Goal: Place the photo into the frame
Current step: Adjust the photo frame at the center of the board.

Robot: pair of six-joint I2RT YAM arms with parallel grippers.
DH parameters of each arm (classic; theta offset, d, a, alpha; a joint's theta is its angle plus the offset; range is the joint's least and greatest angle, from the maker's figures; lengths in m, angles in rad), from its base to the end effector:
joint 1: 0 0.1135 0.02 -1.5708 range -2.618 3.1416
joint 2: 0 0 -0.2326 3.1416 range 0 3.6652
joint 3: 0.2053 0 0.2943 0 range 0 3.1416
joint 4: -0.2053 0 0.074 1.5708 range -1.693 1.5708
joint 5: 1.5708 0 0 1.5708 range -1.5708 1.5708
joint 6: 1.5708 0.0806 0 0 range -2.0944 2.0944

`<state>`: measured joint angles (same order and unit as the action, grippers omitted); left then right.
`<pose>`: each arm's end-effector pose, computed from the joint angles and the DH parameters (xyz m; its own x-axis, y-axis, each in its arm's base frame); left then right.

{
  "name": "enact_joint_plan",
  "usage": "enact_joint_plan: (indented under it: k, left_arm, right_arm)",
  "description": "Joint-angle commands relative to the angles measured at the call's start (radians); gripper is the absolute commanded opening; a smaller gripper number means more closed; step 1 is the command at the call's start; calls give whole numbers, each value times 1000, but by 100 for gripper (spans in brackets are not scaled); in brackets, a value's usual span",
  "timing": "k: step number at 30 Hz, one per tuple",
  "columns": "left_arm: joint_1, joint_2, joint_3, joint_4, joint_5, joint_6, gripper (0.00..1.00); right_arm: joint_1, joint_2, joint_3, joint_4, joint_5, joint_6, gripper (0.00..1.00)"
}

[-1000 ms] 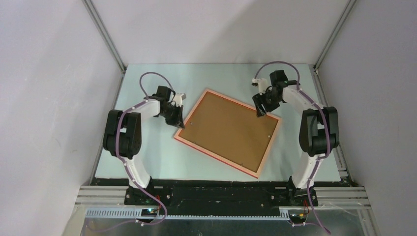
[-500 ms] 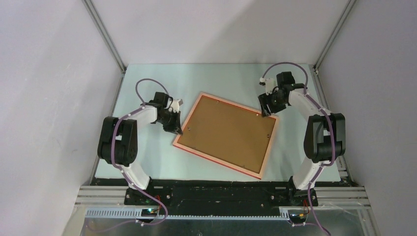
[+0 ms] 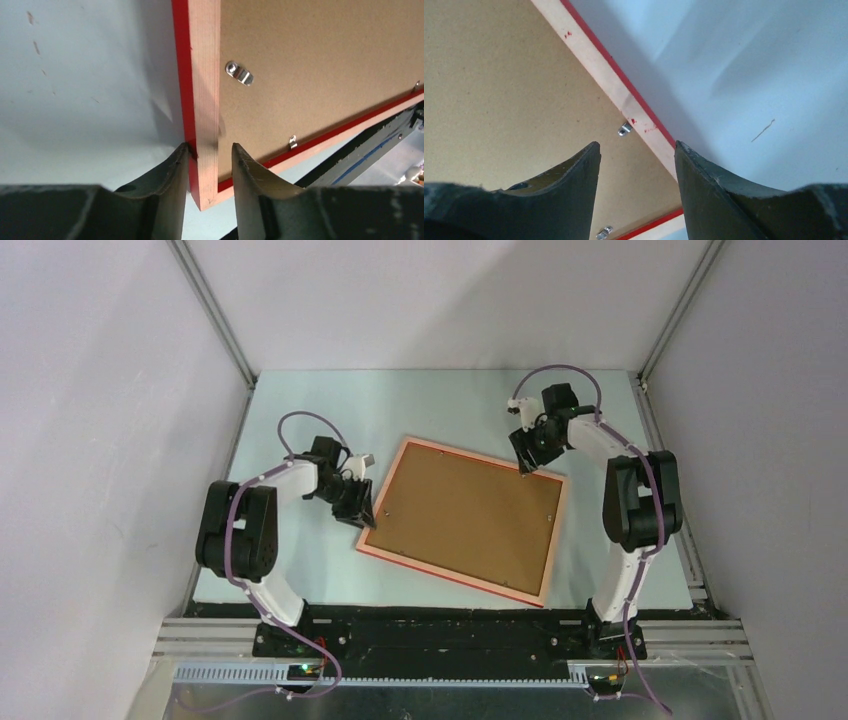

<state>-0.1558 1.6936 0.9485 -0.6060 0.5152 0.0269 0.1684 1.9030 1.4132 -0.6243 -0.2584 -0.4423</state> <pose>0.3222 -0.0908 0.0524 -0.9573 0.1741 -0.2308 0.2670 0.8386 -0.4748 0.4356 0.0949 0.1144 -0.6828 -0.5358 -0.4967 -0.6256 0.7800 0.0185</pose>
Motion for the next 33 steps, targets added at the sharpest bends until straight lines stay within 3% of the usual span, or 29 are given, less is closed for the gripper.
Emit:
enact_joint_plan:
  k: [1,10,23,33]
  left_arm:
    - [-1,-72,-11,-69,72,53,42]
    - [-1,-105,38,-73,10,61,55]
    - [-1,-64,143,-7,-117,22,57]
    - [-3,-36,146,11,-123,8,59]
  right_arm:
    - [17,35,87,2,-13,-22,60]
    - [26,8,89,0,54,57,58]
    - [-65,-254,-209,-29,171,248,62]
    - [-127,-258,-318,-10,198,294,62]
